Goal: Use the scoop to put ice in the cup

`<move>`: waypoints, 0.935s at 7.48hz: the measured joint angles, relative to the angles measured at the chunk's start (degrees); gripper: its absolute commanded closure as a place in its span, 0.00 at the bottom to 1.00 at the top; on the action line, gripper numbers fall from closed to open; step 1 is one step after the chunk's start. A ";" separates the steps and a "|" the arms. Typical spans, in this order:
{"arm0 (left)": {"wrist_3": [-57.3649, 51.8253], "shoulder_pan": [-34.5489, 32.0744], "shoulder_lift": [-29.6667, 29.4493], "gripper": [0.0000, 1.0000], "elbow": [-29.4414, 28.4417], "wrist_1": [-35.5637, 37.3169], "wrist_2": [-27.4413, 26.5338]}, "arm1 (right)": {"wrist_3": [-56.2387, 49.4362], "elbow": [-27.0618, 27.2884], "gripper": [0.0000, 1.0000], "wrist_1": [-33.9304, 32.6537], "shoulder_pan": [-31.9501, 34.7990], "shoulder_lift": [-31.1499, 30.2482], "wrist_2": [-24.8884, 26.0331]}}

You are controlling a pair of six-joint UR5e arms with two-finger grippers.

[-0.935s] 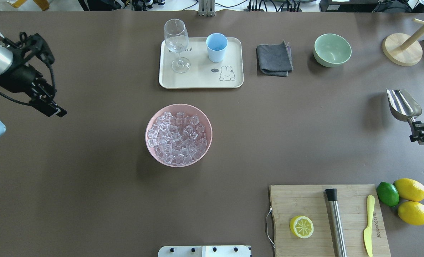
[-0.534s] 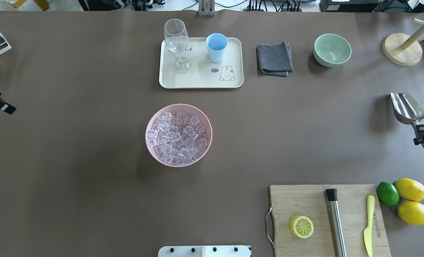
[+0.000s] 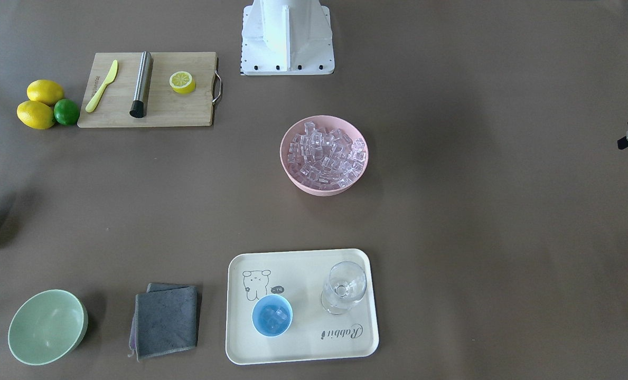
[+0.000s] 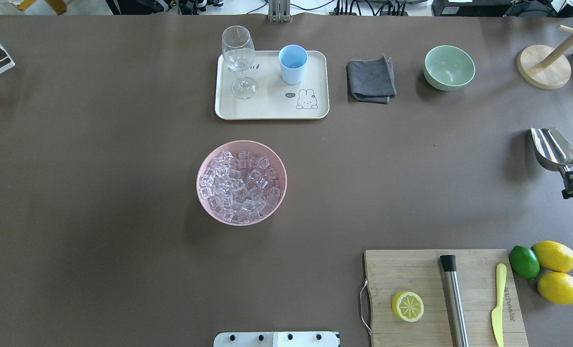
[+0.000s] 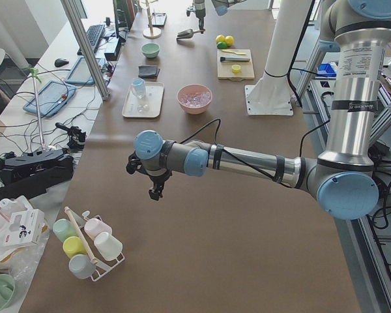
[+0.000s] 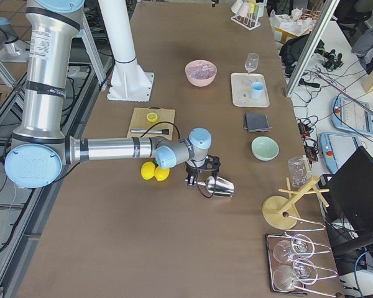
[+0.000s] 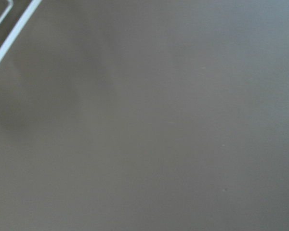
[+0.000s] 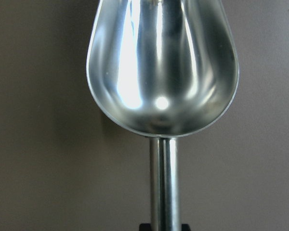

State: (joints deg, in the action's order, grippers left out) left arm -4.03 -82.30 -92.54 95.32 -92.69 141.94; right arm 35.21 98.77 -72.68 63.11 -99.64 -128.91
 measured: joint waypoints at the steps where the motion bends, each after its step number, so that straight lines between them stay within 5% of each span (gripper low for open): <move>1: -0.01 -1.58 0.49 0.01 -0.55 0.31 -3.21 | -0.03 -0.16 1.00 0.03 0.00 -0.07 0.02; 5: -0.34 -6.95 2.94 0.01 -1.52 0.36 -8.60 | -0.33 -0.69 1.00 0.04 -0.09 0.03 0.06; 7: -0.55 -9.06 3.14 0.01 -4.04 0.07 -8.65 | -0.48 -1.28 0.57 0.22 -0.15 0.31 0.06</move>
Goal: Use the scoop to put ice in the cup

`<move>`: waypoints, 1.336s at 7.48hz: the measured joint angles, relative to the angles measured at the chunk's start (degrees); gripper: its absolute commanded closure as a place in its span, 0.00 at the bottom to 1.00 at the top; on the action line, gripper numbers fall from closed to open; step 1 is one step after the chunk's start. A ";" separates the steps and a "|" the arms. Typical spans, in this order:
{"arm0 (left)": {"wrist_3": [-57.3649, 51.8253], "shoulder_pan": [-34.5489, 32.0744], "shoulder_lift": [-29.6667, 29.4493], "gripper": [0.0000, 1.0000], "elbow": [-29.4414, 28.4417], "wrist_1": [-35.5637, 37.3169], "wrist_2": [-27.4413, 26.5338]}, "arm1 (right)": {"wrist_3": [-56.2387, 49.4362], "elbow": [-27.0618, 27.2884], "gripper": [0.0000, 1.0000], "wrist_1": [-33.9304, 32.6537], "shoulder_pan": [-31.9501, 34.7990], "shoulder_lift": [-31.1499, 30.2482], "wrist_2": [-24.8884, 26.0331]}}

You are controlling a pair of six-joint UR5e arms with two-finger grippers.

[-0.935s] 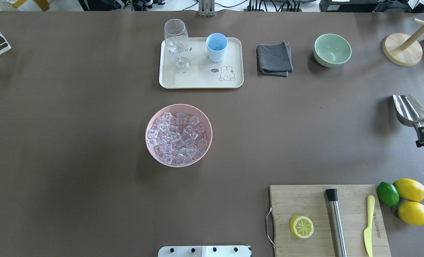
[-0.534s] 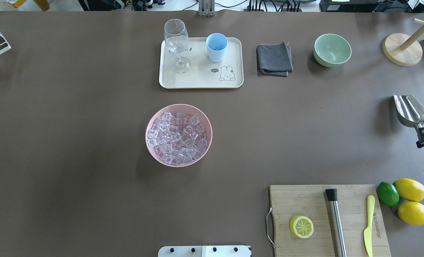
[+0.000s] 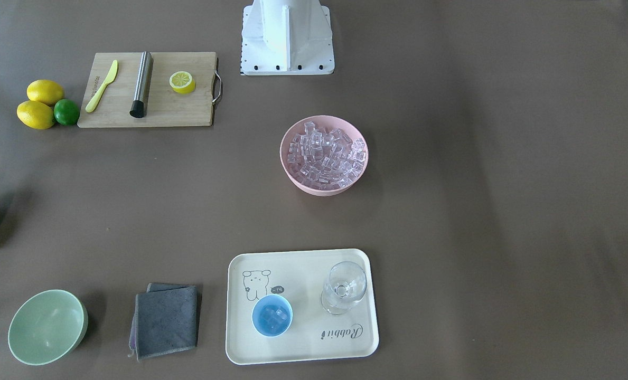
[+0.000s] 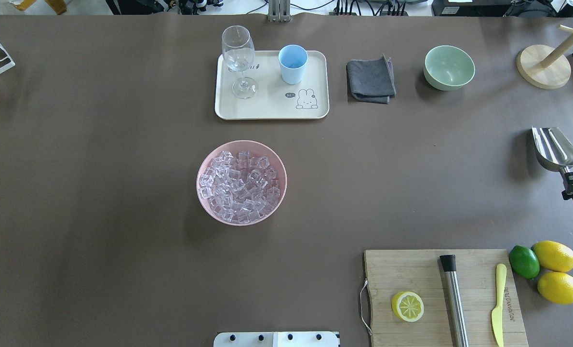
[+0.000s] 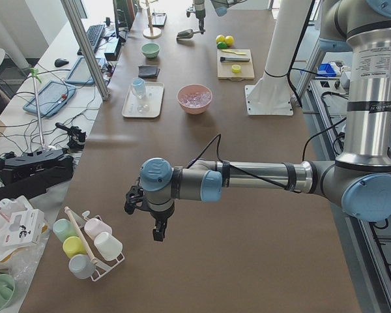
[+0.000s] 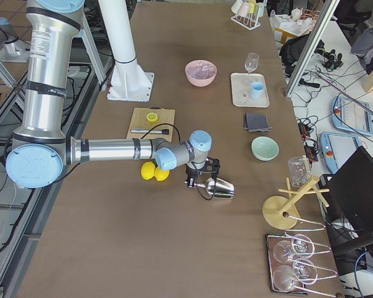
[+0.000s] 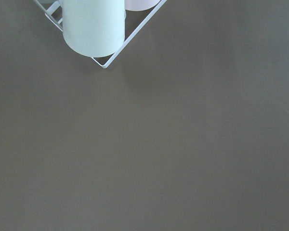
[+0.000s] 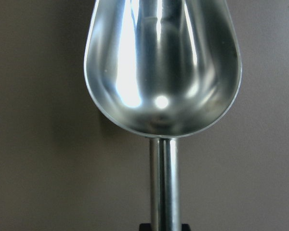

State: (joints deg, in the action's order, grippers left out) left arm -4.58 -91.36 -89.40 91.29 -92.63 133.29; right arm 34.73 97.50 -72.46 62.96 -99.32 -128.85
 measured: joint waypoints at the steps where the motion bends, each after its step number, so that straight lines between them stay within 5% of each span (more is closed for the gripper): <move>1: -0.04 -0.70 -0.27 0.01 -0.36 -0.06 0.02 | -0.08 -0.38 0.34 0.16 -0.01 0.20 -0.04; 2: -0.11 -1.06 -0.47 0.01 -0.49 -0.08 0.05 | -0.33 -0.50 0.10 0.25 -0.02 0.34 -0.09; 3: -0.14 -1.14 -0.55 0.01 -0.49 -0.09 0.10 | -0.67 -0.32 0.01 0.29 -0.02 0.41 -0.29; 8: 0.09 -2.26 0.06 0.01 -0.94 -0.06 0.34 | -2.16 6.28 0.01 -0.89 3.71 -1.76 -5.02; 10: -0.02 -2.61 0.05 0.01 -0.83 0.14 2.07 | -12.53 10.32 0.01 -8.21 10.63 -2.56 -6.72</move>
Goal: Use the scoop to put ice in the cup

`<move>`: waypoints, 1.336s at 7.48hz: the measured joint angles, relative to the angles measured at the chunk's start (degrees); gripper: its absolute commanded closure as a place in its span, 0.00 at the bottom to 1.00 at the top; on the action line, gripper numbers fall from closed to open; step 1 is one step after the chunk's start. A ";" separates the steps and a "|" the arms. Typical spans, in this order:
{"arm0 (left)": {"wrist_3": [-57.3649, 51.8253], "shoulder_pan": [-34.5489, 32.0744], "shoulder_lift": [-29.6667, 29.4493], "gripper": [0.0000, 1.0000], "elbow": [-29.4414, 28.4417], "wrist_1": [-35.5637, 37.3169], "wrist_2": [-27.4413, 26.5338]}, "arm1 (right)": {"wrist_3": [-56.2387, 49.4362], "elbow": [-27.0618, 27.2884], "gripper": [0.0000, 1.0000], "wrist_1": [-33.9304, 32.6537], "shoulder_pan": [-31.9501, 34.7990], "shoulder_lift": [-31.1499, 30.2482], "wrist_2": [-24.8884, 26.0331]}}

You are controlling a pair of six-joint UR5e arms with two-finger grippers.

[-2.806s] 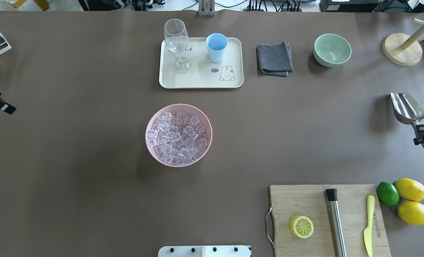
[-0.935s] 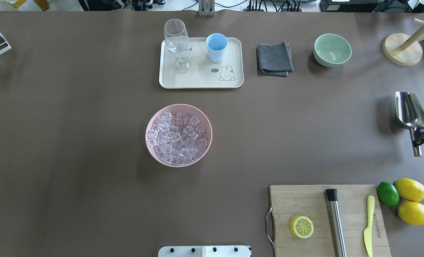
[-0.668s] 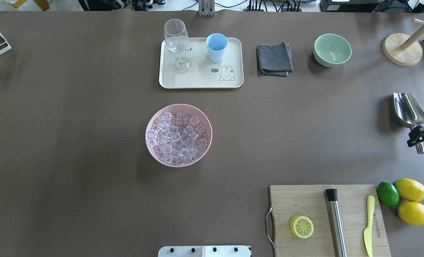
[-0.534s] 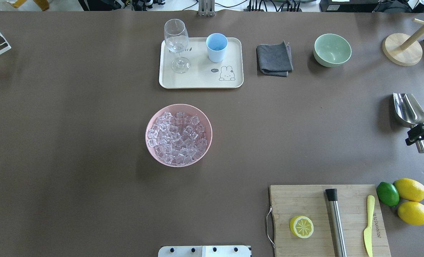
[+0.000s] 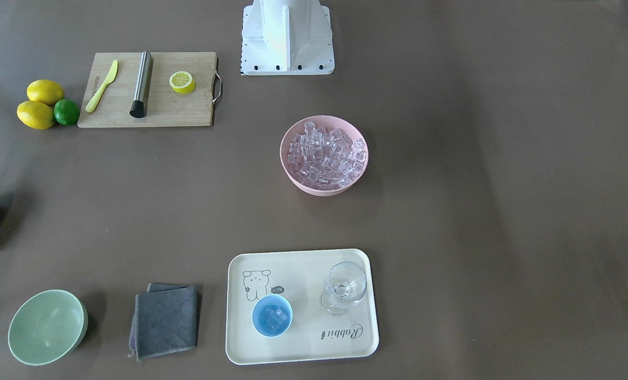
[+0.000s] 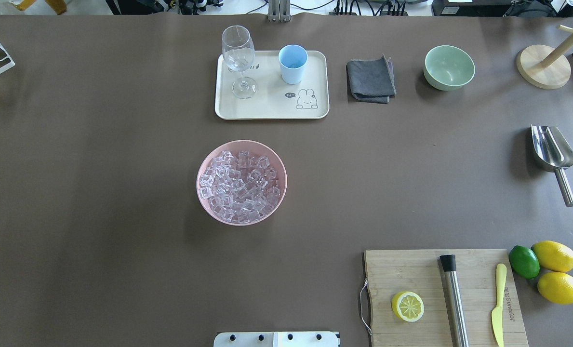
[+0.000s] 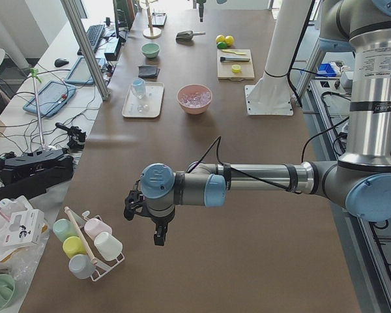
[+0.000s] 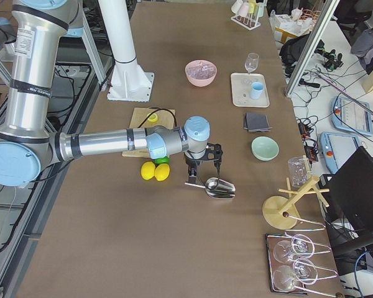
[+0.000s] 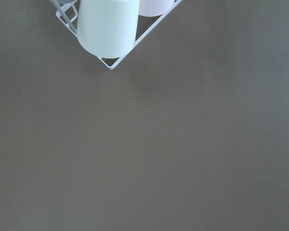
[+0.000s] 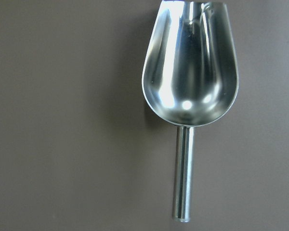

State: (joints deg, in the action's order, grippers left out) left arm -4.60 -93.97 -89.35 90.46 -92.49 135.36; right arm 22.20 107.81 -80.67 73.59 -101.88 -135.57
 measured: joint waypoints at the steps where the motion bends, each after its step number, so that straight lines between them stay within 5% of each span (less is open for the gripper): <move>1: -0.04 0.00 -0.10 0.01 0.00 0.11 0.59 | -8.02 1.28 0.01 -5.99 4.29 0.27 -0.24; 4: -0.08 0.29 -0.33 0.01 -0.29 0.20 0.95 | -28.29 -0.96 0.01 -19.22 13.50 3.57 -0.14; 10: 0.55 0.36 -0.64 0.01 1.12 -0.01 1.07 | -32.11 -8.21 0.01 -20.25 16.55 4.16 0.07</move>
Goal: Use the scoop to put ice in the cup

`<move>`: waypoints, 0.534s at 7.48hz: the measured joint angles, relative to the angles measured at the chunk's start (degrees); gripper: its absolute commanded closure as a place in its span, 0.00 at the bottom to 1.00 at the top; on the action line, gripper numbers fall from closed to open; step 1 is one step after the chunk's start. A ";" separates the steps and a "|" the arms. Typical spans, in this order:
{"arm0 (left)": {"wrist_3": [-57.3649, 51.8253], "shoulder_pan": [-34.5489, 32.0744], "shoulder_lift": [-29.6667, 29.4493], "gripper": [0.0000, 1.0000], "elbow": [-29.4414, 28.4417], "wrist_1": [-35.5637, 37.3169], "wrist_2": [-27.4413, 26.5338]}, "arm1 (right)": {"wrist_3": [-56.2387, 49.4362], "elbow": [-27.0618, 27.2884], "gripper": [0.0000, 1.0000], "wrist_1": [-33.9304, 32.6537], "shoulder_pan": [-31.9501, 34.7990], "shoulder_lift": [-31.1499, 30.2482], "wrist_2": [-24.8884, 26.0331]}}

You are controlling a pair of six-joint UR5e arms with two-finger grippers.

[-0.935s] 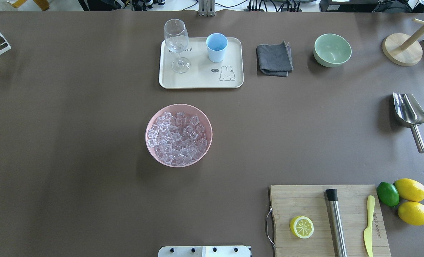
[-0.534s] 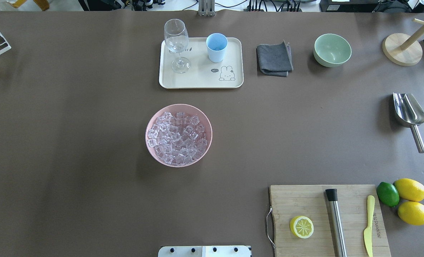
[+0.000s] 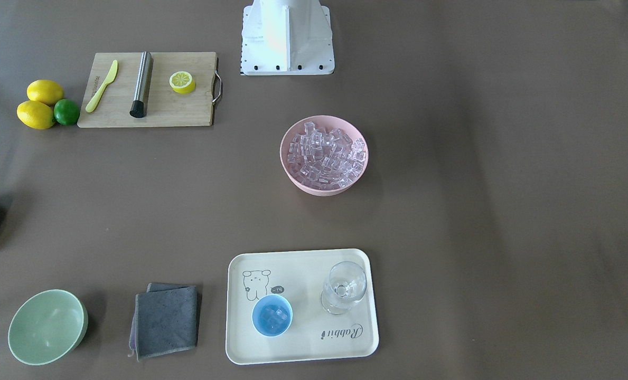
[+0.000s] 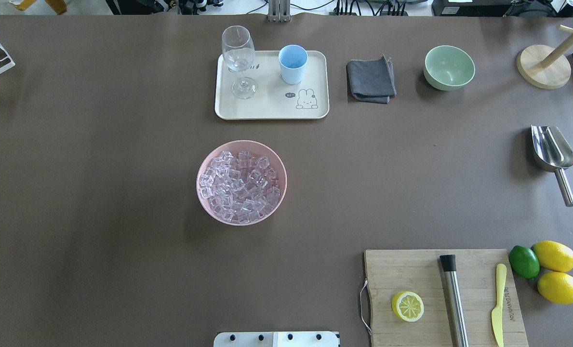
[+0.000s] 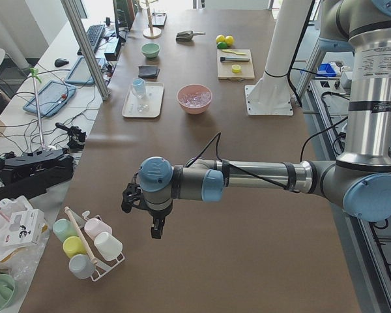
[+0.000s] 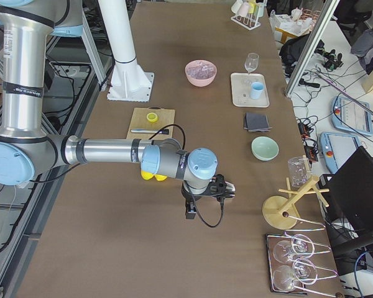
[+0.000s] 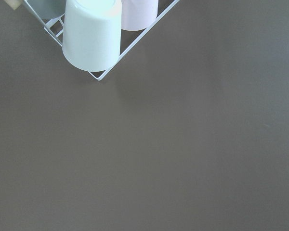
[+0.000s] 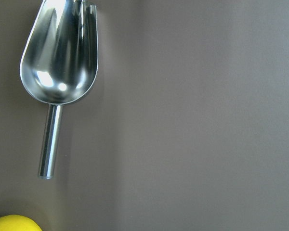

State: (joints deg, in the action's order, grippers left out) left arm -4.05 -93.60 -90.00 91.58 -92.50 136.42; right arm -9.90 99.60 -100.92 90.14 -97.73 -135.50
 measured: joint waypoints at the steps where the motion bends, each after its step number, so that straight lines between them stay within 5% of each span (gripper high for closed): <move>1: 0.01 0.04 -0.05 0.01 0.25 0.01 -0.06 | 0.02 -0.15 0.01 0.01 0.30 0.00 -0.07; 4: 0.01 0.07 -0.13 0.01 0.18 0.19 -0.33 | -0.01 -0.19 0.01 -0.01 0.62 0.07 -0.11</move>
State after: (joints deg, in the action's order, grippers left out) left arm -4.04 -93.54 -90.13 91.76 -92.31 136.09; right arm -9.91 99.41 -100.93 90.76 -97.66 -135.61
